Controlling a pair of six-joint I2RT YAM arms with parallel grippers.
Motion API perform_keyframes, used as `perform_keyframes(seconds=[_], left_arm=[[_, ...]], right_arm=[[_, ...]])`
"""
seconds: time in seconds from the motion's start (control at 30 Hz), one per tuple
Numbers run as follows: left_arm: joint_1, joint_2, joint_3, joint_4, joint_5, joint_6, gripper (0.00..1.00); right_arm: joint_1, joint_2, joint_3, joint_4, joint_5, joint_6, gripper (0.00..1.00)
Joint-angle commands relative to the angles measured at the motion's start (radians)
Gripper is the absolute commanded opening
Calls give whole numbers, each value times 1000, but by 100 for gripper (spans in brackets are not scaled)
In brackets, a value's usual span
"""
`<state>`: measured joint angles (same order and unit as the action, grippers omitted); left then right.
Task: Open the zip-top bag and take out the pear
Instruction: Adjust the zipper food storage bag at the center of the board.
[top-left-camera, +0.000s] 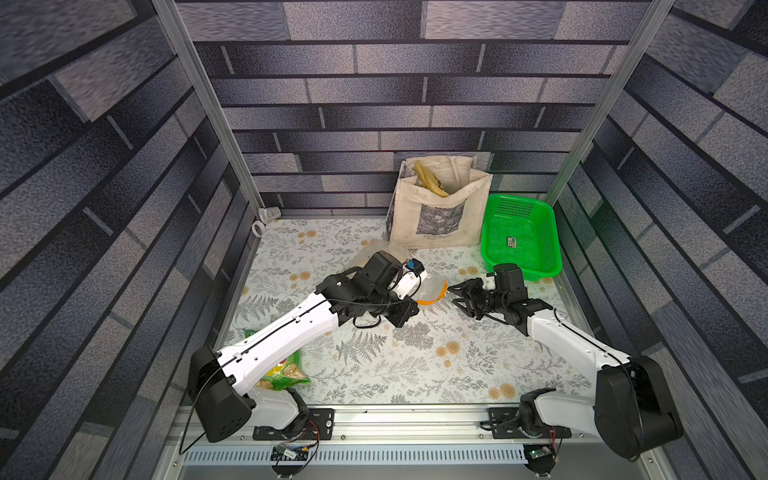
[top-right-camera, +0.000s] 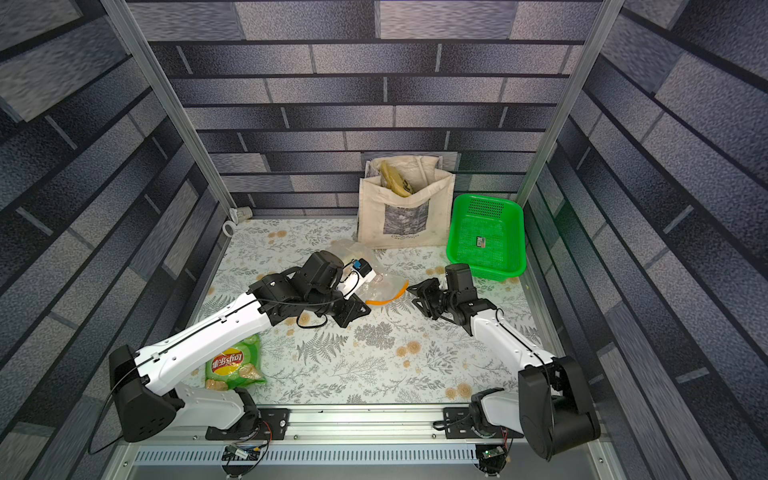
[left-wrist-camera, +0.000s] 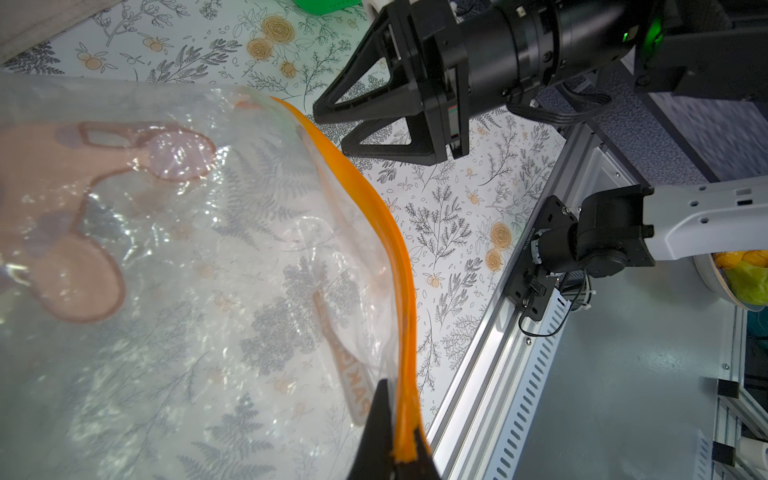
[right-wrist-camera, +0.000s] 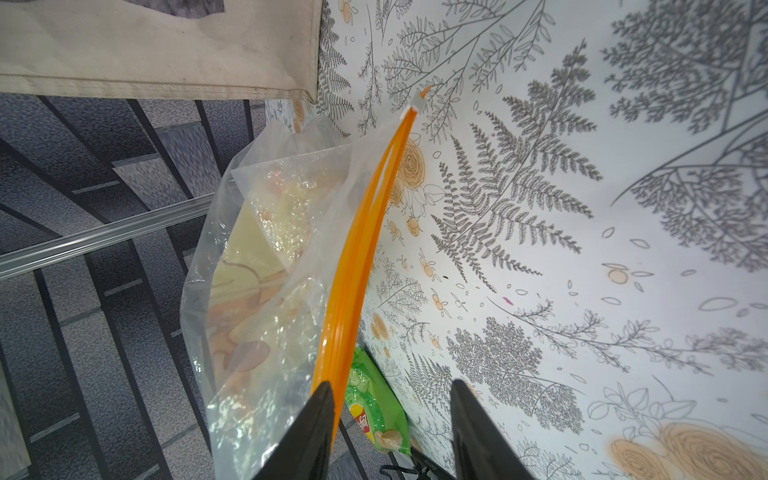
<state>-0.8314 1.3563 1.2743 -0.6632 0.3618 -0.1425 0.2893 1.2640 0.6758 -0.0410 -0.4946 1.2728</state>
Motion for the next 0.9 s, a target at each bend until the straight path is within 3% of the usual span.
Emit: perform_keyframes(seconds=[0.0,0.87], left_arm=[[0,-31,25,-3,-3,-20,0],[1,-23,30,8,-2,-19,0]], right_arm=[[2,12,-8,41,0,13,48],[9,8,-17,6,20,11,42]])
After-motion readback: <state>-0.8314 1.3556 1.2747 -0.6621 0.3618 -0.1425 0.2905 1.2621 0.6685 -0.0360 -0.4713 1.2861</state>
